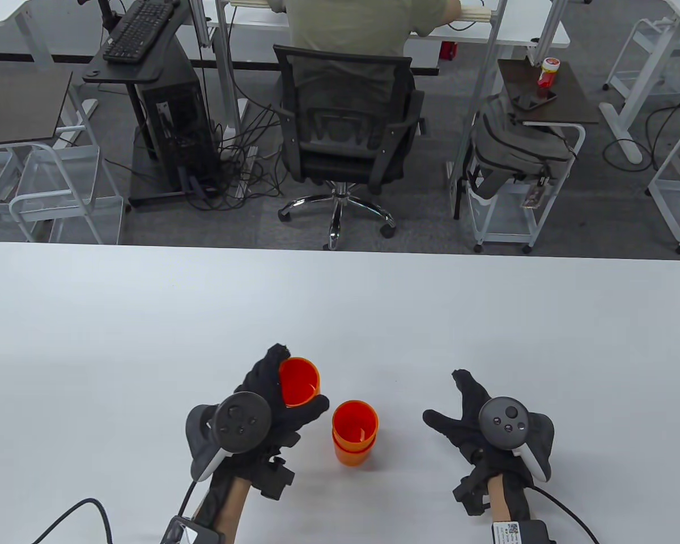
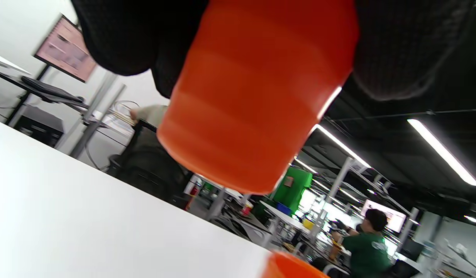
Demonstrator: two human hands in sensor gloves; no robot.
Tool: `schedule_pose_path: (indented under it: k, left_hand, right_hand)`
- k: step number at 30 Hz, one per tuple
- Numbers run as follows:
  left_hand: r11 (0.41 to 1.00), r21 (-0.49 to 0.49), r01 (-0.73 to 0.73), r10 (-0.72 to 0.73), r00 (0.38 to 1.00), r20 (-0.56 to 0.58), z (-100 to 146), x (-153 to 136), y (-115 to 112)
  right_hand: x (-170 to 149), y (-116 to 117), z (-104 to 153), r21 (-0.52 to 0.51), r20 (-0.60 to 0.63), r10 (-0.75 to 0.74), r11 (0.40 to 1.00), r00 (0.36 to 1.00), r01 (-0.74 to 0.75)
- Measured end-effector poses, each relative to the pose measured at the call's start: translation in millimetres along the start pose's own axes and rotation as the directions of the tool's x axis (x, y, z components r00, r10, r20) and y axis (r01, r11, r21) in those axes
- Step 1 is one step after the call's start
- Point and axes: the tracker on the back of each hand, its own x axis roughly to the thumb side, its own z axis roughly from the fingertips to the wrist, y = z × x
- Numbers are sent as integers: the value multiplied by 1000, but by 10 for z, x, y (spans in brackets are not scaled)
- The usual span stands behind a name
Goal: Nest cup into cup
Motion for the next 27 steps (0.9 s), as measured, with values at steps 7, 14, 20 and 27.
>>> schedule_pose_path:
  k: [7, 14, 20, 27]
  left_hand:
    - [997, -70, 16, -7, 992, 125, 36, 358, -267]
    - [993, -105, 57, -43, 990, 132, 15, 392, -462]
    - [989, -136, 50, -33, 992, 124, -1, 343, -569]
    - [981, -181, 63, -42, 992, 122, 0, 319, -662]
  right_hand:
    - [31, 16, 1, 5, 11, 18, 1000, 1000, -18]
    - [65, 34, 4, 10, 25, 52, 999, 998, -53]
    - [94, 74, -5, 22, 33, 71, 997, 997, -72]
    - [118, 99, -13, 32, 41, 96, 995, 995, -97]
